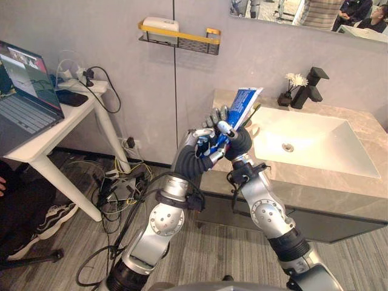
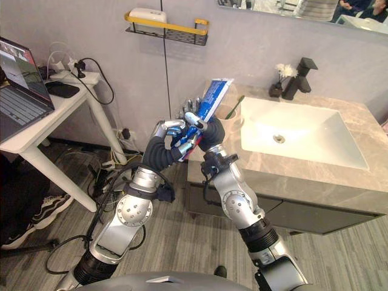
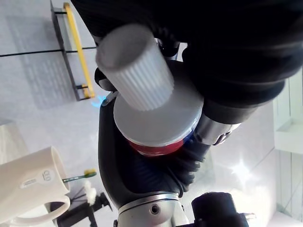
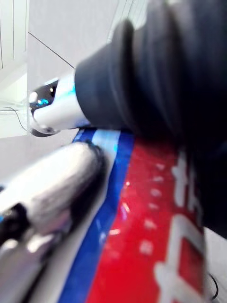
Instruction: Organize washtable
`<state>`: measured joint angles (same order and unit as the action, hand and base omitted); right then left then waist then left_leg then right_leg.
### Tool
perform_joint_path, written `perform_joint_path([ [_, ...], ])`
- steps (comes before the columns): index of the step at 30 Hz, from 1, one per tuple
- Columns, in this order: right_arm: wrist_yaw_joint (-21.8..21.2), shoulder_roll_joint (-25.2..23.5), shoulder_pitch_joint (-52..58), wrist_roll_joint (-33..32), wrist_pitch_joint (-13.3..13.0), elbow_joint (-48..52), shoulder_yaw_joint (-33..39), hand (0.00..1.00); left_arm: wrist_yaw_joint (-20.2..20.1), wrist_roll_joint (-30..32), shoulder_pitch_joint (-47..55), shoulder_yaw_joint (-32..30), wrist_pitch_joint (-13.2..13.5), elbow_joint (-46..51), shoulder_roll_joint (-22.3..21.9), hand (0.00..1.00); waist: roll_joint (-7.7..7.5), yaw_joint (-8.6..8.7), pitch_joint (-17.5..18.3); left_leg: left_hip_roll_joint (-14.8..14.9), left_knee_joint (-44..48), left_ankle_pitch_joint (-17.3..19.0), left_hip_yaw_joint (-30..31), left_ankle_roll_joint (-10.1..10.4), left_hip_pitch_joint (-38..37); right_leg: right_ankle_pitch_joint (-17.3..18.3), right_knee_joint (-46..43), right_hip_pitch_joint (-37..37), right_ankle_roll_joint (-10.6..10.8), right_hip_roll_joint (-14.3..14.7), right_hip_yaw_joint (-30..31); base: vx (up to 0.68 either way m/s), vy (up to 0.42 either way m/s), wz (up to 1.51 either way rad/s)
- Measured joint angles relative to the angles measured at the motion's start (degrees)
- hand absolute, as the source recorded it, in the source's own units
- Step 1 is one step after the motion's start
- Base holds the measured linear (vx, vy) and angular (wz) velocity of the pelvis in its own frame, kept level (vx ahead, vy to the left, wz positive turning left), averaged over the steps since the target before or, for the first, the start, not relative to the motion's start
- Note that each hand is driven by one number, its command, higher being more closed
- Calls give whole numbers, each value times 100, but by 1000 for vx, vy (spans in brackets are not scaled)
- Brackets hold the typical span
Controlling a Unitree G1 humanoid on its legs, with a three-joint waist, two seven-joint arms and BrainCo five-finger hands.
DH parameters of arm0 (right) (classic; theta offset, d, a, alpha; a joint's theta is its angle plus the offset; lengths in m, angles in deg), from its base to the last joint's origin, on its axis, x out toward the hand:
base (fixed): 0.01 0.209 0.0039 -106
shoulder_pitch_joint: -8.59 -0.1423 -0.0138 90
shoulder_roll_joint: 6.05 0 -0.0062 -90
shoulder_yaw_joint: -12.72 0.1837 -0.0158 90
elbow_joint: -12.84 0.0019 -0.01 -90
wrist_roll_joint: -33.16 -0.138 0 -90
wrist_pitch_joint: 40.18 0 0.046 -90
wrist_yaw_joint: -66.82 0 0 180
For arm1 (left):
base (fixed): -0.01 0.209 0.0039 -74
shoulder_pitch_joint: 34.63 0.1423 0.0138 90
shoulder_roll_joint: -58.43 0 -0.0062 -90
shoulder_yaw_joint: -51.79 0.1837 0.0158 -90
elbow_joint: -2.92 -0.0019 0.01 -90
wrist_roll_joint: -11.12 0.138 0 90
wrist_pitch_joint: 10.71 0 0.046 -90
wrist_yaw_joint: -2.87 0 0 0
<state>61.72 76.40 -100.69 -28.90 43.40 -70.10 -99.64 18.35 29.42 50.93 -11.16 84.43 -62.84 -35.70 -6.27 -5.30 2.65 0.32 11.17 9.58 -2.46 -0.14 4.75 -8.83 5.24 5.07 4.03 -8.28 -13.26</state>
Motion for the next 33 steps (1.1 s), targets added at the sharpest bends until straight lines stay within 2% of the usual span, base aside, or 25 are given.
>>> perform_joint_path([
  [5,37,1,1,10,2,-23,-4,100,20,-1,0,-8,-6,-83,2,100,1,2,0,0,1,0,-3,0,3,0,0,4,0,0,1,0,0,0],
  [6,41,2,1,12,2,-26,-3,100,21,-3,0,-11,-7,-99,2,0,1,1,0,1,1,1,-3,1,5,0,0,5,0,0,1,0,0,0],
  [11,54,13,2,18,3,-32,80,100,10,-163,16,-17,-8,-154,13,0,1,3,0,2,2,1,-10,1,13,1,0,16,0,0,3,0,0,0],
  [19,249,55,11,39,-56,-82,907,100,-146,-166,560,-204,0,-154,23,0,6,5,-1,5,-2,3,-37,3,15,2,0,28,2,0,16,0,0,0],
  [25,395,311,88,136,-67,-108,1598,100,-140,-167,1172,-1182,-2,-152,-25,0,14,-3,-4,9,-8,8,-83,9,14,3,0,48,2,1,49,1,1,-2],
  [33,564,1093,14,1147,-81,-99,2809,100,-178,-164,2033,-2216,-17,-501,-358,0,30,-70,0,11,-5,22,-71,21,69,21,0,87,22,-1,31,6,-2,1],
])
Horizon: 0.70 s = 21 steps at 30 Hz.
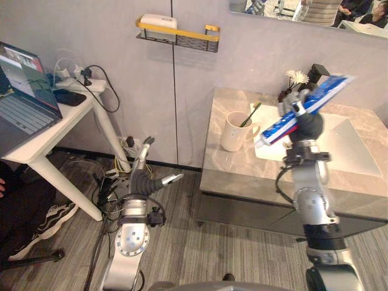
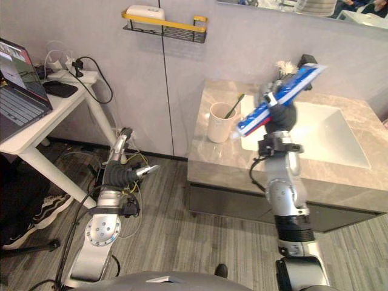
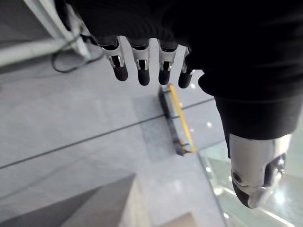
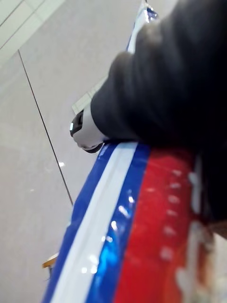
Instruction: Organize washtable
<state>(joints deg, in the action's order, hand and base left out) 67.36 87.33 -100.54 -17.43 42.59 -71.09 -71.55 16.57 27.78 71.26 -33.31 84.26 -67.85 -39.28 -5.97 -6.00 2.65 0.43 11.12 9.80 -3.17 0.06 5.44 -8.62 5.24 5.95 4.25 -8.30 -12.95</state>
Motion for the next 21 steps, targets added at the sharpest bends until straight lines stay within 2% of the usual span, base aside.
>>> perform_joint_path([
  [5,190,324,-456,826,-59,9,223,100,-187,-50,273,-296,-31,-808,-176,0,22,-54,8,24,3,11,31,12,29,19,1,11,-6,2,-29,4,-3,2],
  [10,304,616,-938,1655,-59,0,216,100,-324,-38,326,-485,-202,-1674,-342,0,22,-122,8,48,10,19,76,23,89,46,0,33,2,16,-66,14,-10,6],
  [15,346,826,-1479,2105,63,-408,-200,100,-547,78,323,-475,-311,-2447,-346,0,19,-140,10,49,9,19,74,23,115,37,-1,64,8,16,-45,0,0,0],
  [17,323,948,-1586,2330,167,-454,-431,100,-643,78,284,-474,-329,-2723,-343,0,15,-239,8,49,2,19,67,23,111,32,-1,65,12,16,-34,0,0,0],
  [21,318,1018,-1974,2777,202,-725,-853,100,-731,180,274,-457,-361,-3097,-264,0,-12,-262,-7,56,13,18,63,21,122,15,0,76,22,23,-19,-5,-2,-1],
])
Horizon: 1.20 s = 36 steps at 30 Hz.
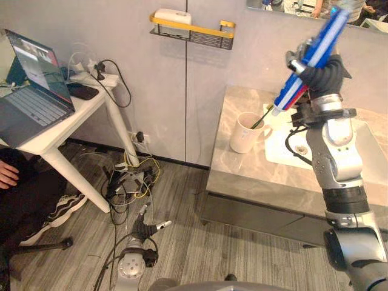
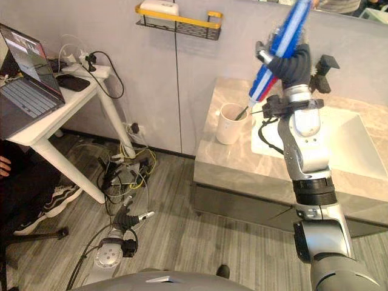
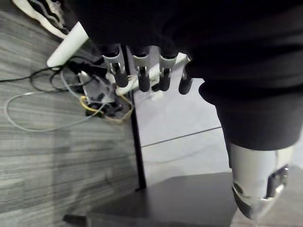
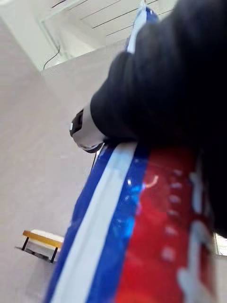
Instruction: Organize washtable
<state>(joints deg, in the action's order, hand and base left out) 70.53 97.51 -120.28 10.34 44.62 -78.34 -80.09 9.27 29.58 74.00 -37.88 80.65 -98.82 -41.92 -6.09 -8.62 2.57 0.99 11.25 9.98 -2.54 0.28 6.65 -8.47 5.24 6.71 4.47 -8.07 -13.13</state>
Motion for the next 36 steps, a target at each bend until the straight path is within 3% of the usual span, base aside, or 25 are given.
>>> perform_joint_path([
  [9,-12,228,-578,439,104,-165,-625,100,-84,101,-22,37,-43,-388,196,0,-239,-39,-154,62,66,-1,-2,0,116,-37,1,87,-32,64,9,-7,-3,0],
  [14,-8,359,-778,841,184,-326,-727,100,-77,102,-52,76,-70,-389,198,0,-262,-69,-246,71,141,-1,40,1,218,-54,0,140,-47,75,-19,-3,-2,4],
  [25,33,440,-836,1113,303,-563,-741,100,-77,104,-34,130,-92,-408,225,0,-287,-111,-557,74,172,0,51,0,312,-88,0,191,-41,74,-18,-6,1,0],
  [36,117,436,-771,1296,337,-569,-632,100,-80,113,-32,126,-122,-663,208,0,-247,-114,-611,71,221,-2,45,0,412,-158,0,294,-11,69,1,0,0,0],
])
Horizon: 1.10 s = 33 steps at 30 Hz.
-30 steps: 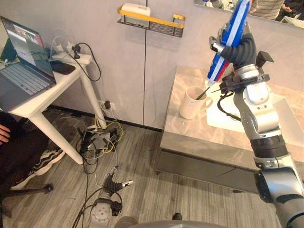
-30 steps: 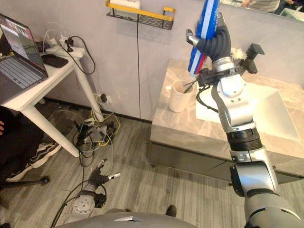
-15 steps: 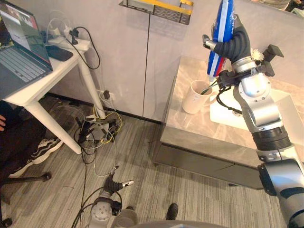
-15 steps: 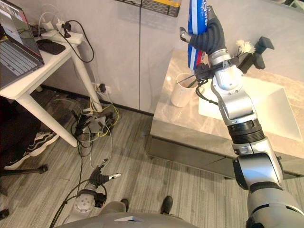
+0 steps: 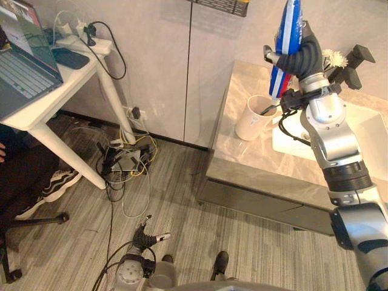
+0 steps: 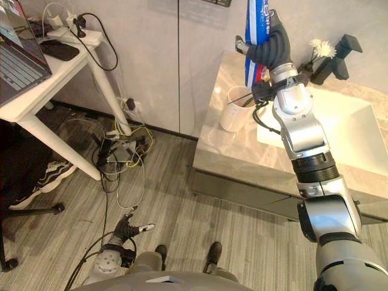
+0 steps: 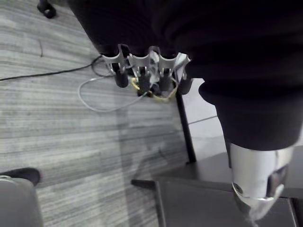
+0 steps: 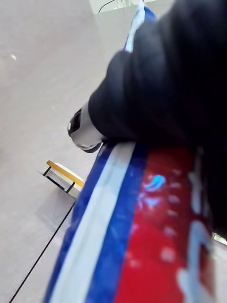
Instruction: Organize washtable
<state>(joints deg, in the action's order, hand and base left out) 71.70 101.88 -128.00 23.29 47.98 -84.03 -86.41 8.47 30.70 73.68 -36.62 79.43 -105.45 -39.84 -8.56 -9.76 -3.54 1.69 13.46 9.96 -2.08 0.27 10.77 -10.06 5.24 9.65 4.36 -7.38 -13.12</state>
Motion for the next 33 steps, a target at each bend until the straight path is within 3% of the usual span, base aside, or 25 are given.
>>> perform_joint_path([
  [8,18,-32,192,33,5,4,16,100,4,2,-7,-64,-16,-15,-71,0,86,-15,-223,19,-5,-5,-4,-2,63,-5,0,43,-5,14,10,-18,0,0],
  [33,148,-341,586,221,75,70,297,100,15,2,-26,-119,-63,-11,-77,0,179,-16,-342,7,-17,-7,-24,-1,126,-2,1,121,-7,5,34,0,0,0],
])
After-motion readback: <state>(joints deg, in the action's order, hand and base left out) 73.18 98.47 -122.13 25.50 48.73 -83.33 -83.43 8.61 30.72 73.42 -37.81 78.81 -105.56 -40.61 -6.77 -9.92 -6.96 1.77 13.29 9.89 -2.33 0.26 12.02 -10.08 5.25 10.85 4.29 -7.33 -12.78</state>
